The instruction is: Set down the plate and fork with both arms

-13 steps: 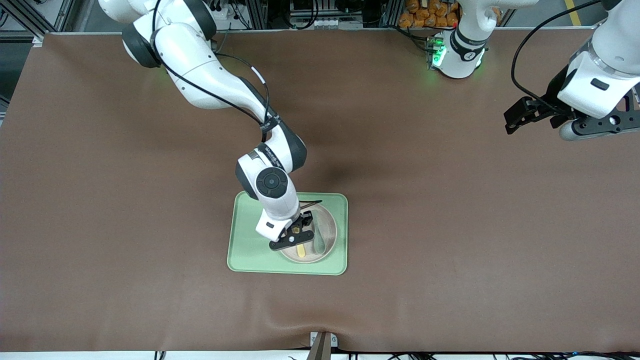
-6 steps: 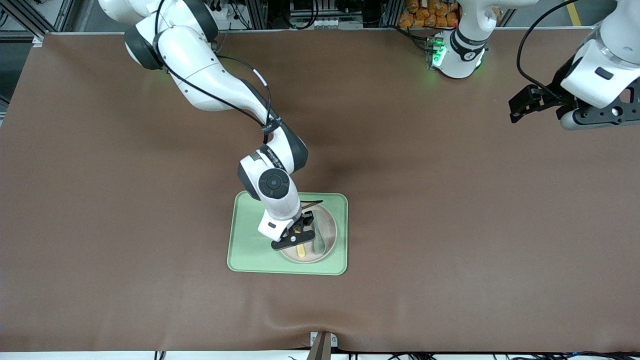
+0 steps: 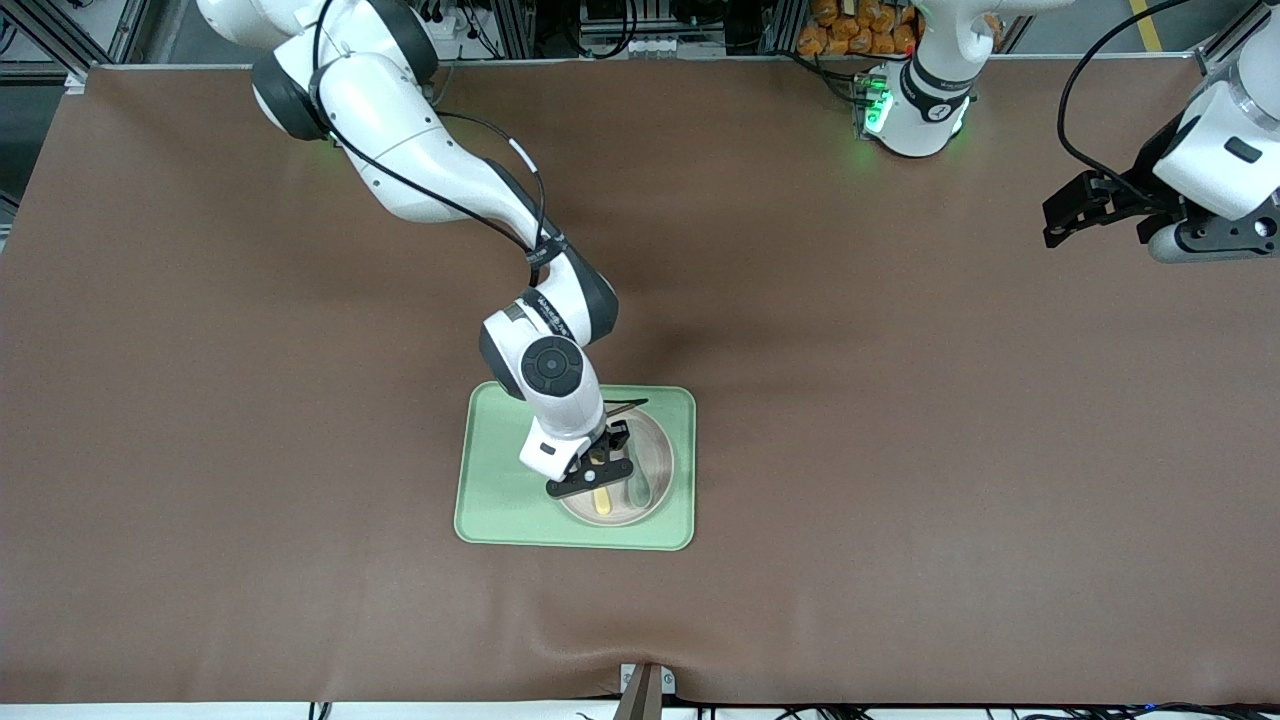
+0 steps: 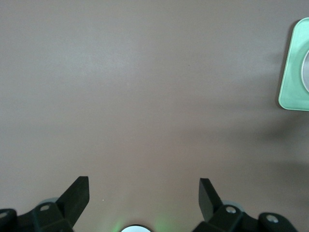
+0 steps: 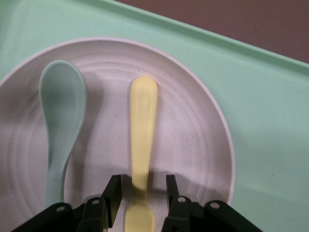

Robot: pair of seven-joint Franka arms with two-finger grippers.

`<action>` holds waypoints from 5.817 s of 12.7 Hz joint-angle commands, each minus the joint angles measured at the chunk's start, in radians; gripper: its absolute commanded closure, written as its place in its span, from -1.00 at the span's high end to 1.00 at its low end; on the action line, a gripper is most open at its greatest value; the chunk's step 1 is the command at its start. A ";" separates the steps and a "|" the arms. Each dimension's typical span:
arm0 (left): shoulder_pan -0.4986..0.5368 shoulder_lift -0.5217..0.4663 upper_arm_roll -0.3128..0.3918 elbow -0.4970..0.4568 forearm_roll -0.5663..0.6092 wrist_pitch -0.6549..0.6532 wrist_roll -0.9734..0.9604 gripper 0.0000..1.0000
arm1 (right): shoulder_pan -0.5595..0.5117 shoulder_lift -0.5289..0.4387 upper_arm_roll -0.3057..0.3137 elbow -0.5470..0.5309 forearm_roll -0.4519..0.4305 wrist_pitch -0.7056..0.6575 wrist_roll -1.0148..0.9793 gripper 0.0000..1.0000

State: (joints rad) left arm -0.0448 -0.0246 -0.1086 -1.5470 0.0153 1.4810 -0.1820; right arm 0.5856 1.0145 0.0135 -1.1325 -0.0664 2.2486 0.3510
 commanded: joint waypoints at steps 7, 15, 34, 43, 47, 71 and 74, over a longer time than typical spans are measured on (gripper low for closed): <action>0.023 -0.081 -0.034 -0.071 0.006 0.010 0.013 1.00 | 0.013 0.016 -0.006 0.051 -0.029 -0.004 0.029 -1.00; 0.022 -0.071 -0.020 -0.099 0.012 0.048 0.013 1.00 | -0.099 -0.073 0.005 0.049 0.146 -0.086 0.031 -1.00; 0.026 -0.057 -0.022 -0.093 0.000 0.061 0.030 1.00 | -0.204 -0.200 -0.001 -0.277 0.145 0.034 -0.041 1.00; 0.023 -0.057 -0.026 -0.093 0.005 0.061 0.032 1.00 | -0.421 -0.480 0.000 -0.251 0.146 -0.308 -0.105 1.00; 0.023 -0.057 -0.028 -0.091 0.005 0.062 0.032 1.00 | -0.492 -0.620 -0.001 -0.285 0.146 -0.417 -0.175 1.00; 0.023 -0.067 -0.034 -0.091 0.002 0.048 0.070 1.00 | -0.621 -0.976 -0.020 -0.336 0.131 -0.710 -0.228 1.00; 0.022 -0.060 -0.033 -0.074 0.002 0.045 0.065 1.00 | -0.616 -0.978 -0.020 -0.339 0.094 -0.710 -0.295 1.00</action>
State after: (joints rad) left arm -0.0292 -0.0767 -0.1376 -1.6318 0.0153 1.5338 -0.1347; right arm -0.0159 0.0211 -0.0153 -1.5043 0.0478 1.5602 0.1044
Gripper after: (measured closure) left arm 0.000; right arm 0.000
